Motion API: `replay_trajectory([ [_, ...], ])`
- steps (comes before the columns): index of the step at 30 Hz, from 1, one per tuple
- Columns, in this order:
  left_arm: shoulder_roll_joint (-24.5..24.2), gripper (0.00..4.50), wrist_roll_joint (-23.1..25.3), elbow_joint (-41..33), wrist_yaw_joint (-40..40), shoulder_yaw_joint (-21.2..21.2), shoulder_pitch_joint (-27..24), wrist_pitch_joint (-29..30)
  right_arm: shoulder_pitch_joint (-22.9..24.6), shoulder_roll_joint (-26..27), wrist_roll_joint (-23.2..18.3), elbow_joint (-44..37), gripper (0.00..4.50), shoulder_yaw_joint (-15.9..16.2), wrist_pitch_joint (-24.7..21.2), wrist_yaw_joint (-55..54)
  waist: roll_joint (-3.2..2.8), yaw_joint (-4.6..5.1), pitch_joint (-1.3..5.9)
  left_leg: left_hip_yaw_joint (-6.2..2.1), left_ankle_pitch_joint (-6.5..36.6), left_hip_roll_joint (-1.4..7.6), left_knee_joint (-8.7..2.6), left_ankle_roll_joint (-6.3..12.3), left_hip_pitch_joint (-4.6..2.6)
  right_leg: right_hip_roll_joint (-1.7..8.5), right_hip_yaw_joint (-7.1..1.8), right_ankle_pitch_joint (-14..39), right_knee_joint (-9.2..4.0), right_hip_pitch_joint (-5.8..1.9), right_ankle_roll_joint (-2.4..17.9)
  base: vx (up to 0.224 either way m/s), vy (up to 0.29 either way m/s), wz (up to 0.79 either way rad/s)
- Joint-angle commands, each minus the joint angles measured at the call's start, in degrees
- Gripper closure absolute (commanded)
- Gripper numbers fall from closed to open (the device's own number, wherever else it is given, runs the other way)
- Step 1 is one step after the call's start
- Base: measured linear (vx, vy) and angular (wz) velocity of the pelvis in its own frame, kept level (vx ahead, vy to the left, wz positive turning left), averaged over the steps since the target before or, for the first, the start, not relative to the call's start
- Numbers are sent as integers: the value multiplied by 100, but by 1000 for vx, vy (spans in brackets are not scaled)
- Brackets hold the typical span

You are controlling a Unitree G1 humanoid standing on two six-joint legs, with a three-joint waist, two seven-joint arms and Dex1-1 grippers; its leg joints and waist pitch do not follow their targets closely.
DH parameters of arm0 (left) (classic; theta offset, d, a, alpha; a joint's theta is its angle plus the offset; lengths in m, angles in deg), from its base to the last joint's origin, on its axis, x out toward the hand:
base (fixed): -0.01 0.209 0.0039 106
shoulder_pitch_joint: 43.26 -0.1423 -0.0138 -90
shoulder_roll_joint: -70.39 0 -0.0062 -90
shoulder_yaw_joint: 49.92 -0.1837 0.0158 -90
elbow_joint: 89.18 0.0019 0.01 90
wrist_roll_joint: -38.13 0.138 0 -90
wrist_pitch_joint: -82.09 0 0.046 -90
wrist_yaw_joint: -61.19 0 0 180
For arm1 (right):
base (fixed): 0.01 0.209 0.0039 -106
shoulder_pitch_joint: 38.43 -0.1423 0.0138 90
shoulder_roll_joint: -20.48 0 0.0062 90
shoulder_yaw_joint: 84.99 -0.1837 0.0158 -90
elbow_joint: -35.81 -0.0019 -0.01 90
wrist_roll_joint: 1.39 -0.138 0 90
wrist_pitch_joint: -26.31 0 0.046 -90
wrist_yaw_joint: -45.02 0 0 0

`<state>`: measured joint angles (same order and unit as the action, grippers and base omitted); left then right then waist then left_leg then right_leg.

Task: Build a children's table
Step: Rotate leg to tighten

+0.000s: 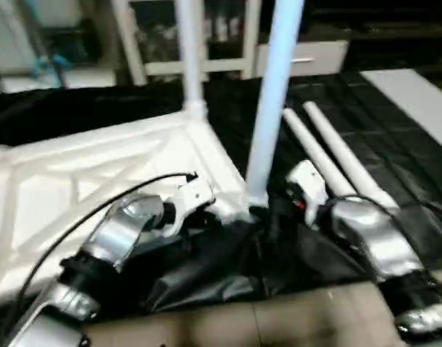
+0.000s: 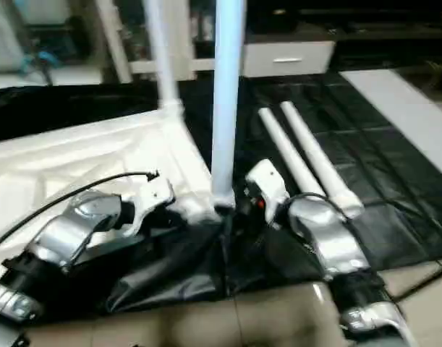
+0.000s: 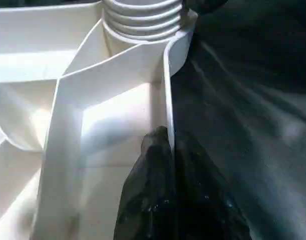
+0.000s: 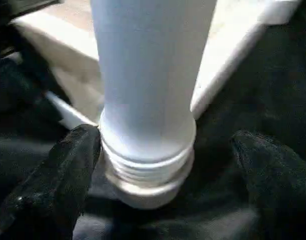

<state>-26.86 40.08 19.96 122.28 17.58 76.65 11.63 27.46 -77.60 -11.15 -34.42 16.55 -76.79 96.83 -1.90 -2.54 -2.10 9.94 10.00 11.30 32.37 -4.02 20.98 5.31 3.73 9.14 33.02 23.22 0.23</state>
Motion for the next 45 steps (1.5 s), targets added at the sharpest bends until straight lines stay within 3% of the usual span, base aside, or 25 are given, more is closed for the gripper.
replay_trajectory([
  [1, 14, 450, 68, -33, 658, -709, -232, 142, 112, -285, -113, -269, 5, 192, -206, 584, 9, -18, 357, 42, 1011, 150, -276, 586, -75, 193, -203, 222, -248, -287, 1608, 0, 0, 0],
  [4, 2, 450, 69, -140, 716, -746, -249, 198, 150, -415, -102, -349, 5, 282, -263, 869, 9, -103, 343, 47, 1097, 167, -287, 516, -74, 210, -197, 510, -257, -294, 1570, 0, 0, 0],
  [9, -36, 450, 101, -178, 744, -775, -234, 210, 80, -400, -69, -295, 5, 278, -232, 920, 0, -74, 296, 24, 1676, 160, -341, 211, -99, 210, -196, 1454, -353, -267, 1302, 0, 0, 0],
  [11, -38, 450, 147, -168, 754, -780, -209, 203, -16, -373, -90, -193, 5, 261, -180, 956, 28, -47, 294, 14, 1862, 157, -355, 108, -103, 212, -197, 1767, -380, -268, 1170, 0, 0, 0],
  [17, -59, 450, 170, -217, 734, -771, -252, 232, -143, -297, -91, -68, 5, 230, -132, 994, 29, -34, 321, 15, 1611, 146, -332, 155, -73, 214, -197, 1561, -358, -281, 1147, 0, 0, 0],
  [18, -64, 450, 175, -221, 707, -772, -259, 240, -154, -291, -87, -43, 5, 236, -129, 1021, 75, -30, 317, 19, 1577, 147, -333, 177, -62, 212, -197, 1550, -360, -283, 1152, 0, 0, 0],
  [19, -64, 450, 176, -220, 702, -770, -259, 241, -156, -290, -87, -37, 33, 238, -131, 1029, 45, -41, 321, 14, 1510, 150, -331, 194, -60, 218, -195, 1509, -346, -287, 1173, 0, 0, 0],
  [22, -66, 450, 178, -213, 680, -751, -262, 243, -180, -296, -71, 16, 42, 282, -125, 1100, 53, -39, 327, 18, 1413, 150, -321, 234, -54, 212, -192, 1365, -328, -295, 1215, 0, 0, 0],
  [28, -81, 450, 180, -259, 647, -737, -308, 265, -189, -300, -59, 56, 104, 297, -101, 1152, 59, -36, 319, 16, 1508, 150, -327, 212, -59, 220, -188, 1594, -348, -288, 1163, 0, 0, 0],
  [32, -100, 450, 187, -266, 639, -728, -321, 270, -191, -280, -39, 95, 148, 296, -90, 1189, 53, -32, 329, 13, 1457, 151, -322, 219, -57, 214, -188, 1478, -334, -291, 1185, 0, 0, 0],
  [33, -104, 450, 187, -267, 641, -726, -318, 273, -193, -279, -32, 99, 148, 298, -90, 1202, 19, -36, 331, 10, 1449, 152, -322, 214, -61, 214, -187, 1439, -329, -290, 1197, 0, 0, 0],
  [41, -111, 450, 179, -368, 640, -749, -384, 348, -82, -233, -84, 46, 180, 205, -163, 1152, 71, -23, 335, 12, 1439, 149, -316, 227, -54, 216, -185, 1405, -316, -303, 1232, 0, 0, 0],
  [45, -116, 450, 156, -402, 637, -733, -399, 402, -29, -168, -72, 69, 182, 206, -158, 1084, 47, -9, 333, 12, 1472, 150, -320, 211, -61, 209, -183, 1413, -325, -295, 1228, 0, 0, 0],
])
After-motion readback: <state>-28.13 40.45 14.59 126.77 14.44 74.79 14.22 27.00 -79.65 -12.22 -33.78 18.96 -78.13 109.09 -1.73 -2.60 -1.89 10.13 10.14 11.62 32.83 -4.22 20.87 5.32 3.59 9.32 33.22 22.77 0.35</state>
